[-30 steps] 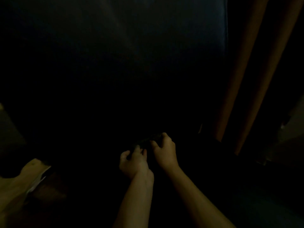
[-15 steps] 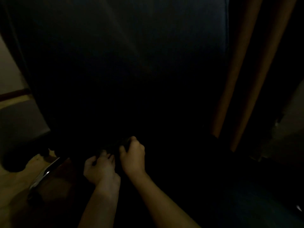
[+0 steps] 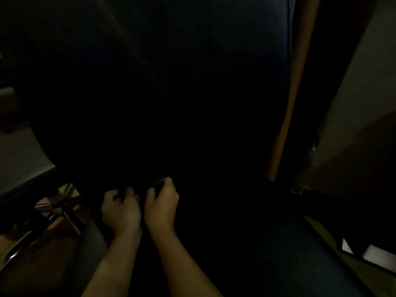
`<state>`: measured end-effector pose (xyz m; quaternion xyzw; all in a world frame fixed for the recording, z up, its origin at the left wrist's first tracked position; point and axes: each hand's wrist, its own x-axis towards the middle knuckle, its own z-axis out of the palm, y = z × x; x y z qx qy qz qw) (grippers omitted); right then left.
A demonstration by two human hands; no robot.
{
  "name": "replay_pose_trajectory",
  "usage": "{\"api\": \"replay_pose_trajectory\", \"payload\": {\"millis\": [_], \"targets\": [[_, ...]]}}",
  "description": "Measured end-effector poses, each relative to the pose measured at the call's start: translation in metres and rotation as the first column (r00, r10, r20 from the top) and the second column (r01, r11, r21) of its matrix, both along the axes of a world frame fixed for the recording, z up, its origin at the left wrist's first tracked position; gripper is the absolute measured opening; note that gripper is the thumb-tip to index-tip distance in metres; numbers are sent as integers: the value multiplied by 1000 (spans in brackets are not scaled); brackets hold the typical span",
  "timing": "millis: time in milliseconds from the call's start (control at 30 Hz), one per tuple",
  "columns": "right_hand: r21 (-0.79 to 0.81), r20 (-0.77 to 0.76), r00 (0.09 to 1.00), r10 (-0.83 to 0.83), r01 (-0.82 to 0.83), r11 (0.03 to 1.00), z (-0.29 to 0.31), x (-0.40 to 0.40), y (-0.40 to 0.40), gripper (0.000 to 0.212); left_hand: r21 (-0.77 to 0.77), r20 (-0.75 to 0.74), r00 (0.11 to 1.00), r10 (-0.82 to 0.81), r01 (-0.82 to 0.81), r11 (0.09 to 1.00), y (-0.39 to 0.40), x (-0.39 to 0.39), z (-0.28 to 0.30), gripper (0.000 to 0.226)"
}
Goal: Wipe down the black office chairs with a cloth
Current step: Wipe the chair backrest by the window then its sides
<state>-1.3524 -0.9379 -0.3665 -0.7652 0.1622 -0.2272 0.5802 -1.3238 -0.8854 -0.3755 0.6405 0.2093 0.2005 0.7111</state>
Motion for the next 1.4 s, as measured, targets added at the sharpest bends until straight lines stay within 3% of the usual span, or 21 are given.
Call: {"api": "replay_pose_trajectory", "payload": {"millis": [300, 500, 600, 667, 767, 833, 967, 1233, 1400], "targets": [[-18, -26, 980, -198, 198, 980, 9, -6, -89, 18, -51, -5, 947, -321, 320, 946, -83, 0, 10, 23], [-25, -7, 938, -346, 346, 938, 11, -58, -170, 25, 31, -53, 893, -446, 448, 893, -171, -36, 11, 26], [48, -12, 898, -440, 440, 897, 8, -90, -189, 28, 98, -50, 858, -511, 514, 852, -200, -70, 13, 14], [115, -31, 862, -506, 506, 855, 6, -112, -199, 32, 146, -11, 821, -571, 567, 811, -213, -99, 17, 19], [136, -128, 827, -547, 561, 817, 3, -144, -208, 43, 151, 40, 746, -665, 653, 742, -223, -132, 18, 27], [150, -90, 805, -587, 593, 791, -1, -161, -211, 40, 124, 68, 700, -711, 701, 702, -227, -145, 15, 29], [164, -57, 740, -670, 669, 725, -5, -182, -208, 32, 264, 24, 635, -772, 741, 618, -230, -164, 11, 7], [146, -48, 759, -650, 649, 747, -2, -237, -191, 41, 305, 15, 509, -861, 818, 488, -219, -203, 10, 13], [191, 94, 588, -803, 781, 595, 0, -300, -168, 31, 317, -3, 485, -874, 830, 459, -216, -264, 8, 8]]}}
